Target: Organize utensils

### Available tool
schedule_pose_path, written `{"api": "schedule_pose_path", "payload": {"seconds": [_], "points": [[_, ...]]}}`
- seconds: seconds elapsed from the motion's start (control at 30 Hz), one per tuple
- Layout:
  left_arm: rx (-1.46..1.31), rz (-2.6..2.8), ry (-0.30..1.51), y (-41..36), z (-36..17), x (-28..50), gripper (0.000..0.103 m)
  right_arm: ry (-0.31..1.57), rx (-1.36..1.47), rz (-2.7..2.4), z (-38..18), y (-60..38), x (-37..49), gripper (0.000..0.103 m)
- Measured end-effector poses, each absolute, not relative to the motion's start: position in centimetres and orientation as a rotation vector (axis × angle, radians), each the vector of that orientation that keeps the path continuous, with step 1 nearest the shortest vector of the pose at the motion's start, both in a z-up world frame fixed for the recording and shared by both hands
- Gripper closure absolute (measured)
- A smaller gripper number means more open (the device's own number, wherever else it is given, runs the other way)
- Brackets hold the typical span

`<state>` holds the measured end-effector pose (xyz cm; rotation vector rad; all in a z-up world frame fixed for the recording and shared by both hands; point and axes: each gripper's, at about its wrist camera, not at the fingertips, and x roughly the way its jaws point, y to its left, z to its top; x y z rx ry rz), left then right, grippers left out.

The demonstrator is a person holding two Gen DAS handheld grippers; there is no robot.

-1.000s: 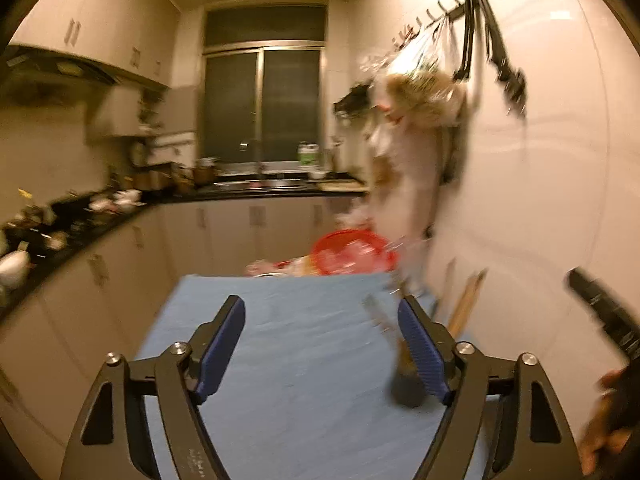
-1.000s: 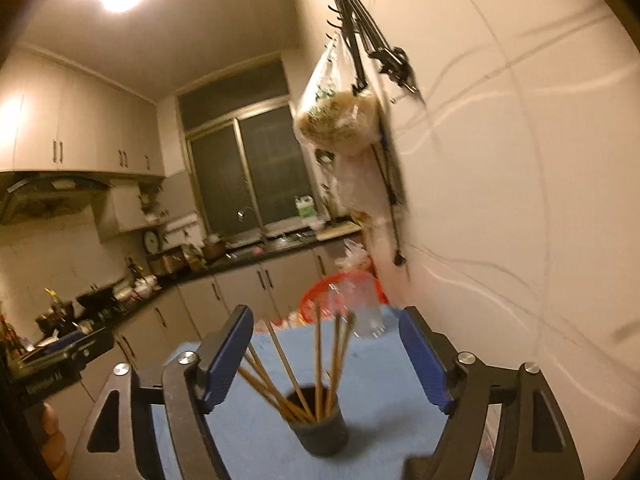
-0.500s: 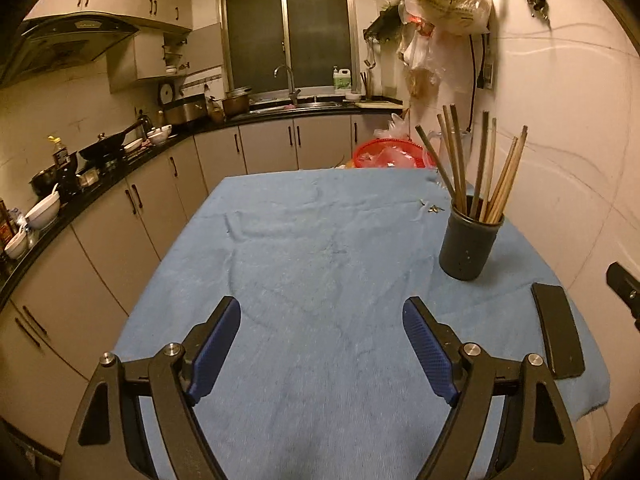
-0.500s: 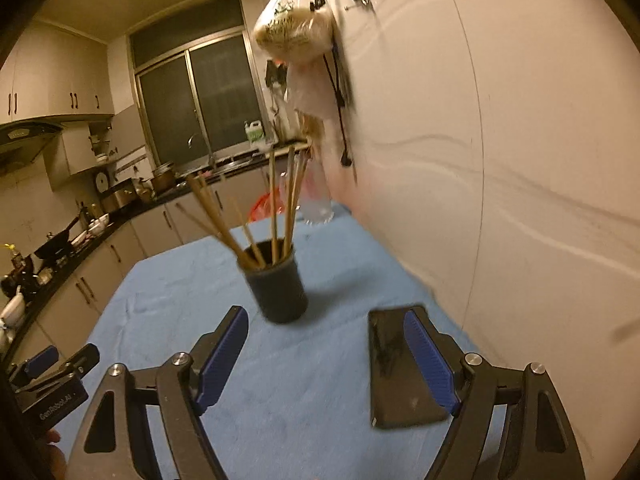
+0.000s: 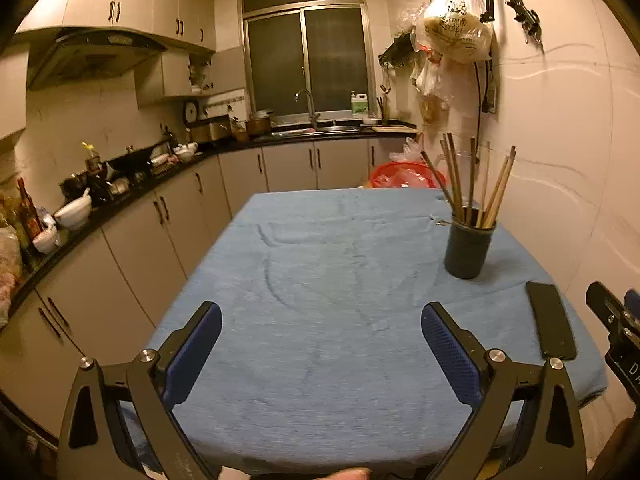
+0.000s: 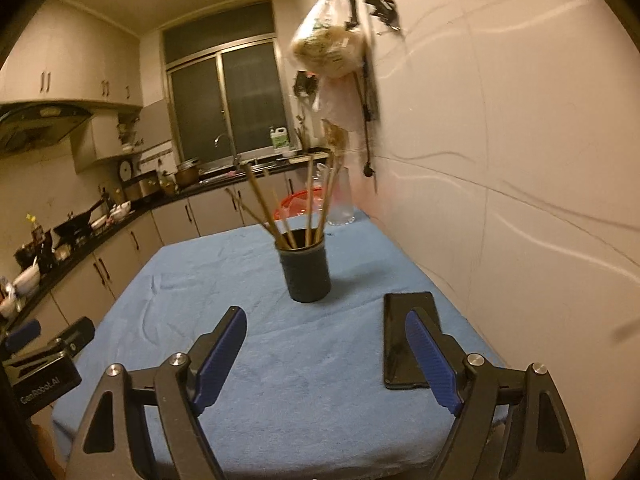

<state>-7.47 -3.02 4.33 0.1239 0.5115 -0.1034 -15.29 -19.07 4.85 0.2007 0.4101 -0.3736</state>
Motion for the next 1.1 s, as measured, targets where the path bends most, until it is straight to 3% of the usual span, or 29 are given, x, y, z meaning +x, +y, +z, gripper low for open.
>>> {"api": "schedule_pose_path", "payload": {"seconds": [1.1], "points": [[0.174,-0.036,0.49,-2.2,3.2,-9.1,0.003,0.388,0.197,-0.363,4.9,-18.1,-15.5,0.019]]}}
